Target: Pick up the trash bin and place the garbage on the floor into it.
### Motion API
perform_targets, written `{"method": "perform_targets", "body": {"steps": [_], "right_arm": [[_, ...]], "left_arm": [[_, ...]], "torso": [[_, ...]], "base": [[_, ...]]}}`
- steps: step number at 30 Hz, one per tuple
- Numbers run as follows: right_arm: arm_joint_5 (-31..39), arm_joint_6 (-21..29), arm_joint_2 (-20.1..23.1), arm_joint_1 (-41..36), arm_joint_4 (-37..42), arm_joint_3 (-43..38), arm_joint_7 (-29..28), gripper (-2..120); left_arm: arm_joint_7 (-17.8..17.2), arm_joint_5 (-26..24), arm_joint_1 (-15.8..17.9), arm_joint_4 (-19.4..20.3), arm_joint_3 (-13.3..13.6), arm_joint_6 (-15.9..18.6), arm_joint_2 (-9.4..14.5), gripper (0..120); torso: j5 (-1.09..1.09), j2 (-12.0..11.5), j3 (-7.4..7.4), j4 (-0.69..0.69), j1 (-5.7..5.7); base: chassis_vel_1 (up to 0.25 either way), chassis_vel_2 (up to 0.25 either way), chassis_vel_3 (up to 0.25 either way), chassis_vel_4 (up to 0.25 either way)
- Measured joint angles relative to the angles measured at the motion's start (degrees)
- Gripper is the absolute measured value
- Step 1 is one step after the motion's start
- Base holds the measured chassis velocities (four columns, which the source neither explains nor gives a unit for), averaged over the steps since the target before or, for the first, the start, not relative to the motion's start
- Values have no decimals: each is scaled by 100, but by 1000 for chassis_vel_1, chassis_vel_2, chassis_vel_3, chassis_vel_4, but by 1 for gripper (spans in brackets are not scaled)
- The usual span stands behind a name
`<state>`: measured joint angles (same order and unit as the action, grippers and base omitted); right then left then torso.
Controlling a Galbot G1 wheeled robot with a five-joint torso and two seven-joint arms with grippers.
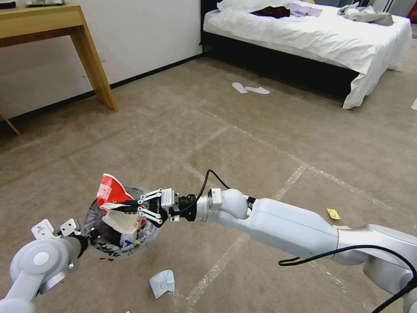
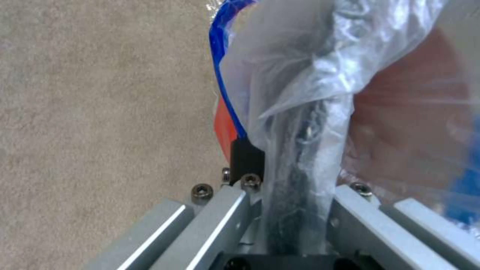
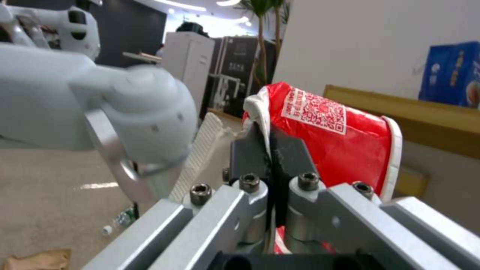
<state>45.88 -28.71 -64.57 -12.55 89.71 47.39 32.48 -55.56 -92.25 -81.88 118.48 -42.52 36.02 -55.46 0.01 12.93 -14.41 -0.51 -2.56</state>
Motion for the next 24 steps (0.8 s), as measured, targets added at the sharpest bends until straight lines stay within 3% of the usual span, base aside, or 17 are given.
{"method": "perform_targets", "body": {"steps": [24], "right_arm": [[-82, -206, -823, 81, -1126, 102, 115, 0]], "left_arm": [[-27, 7, -211, 364, -58, -1, -26, 0]], "torso": [[0, 0, 0, -1, 0]], "base": [[0, 0, 0, 0]]}}
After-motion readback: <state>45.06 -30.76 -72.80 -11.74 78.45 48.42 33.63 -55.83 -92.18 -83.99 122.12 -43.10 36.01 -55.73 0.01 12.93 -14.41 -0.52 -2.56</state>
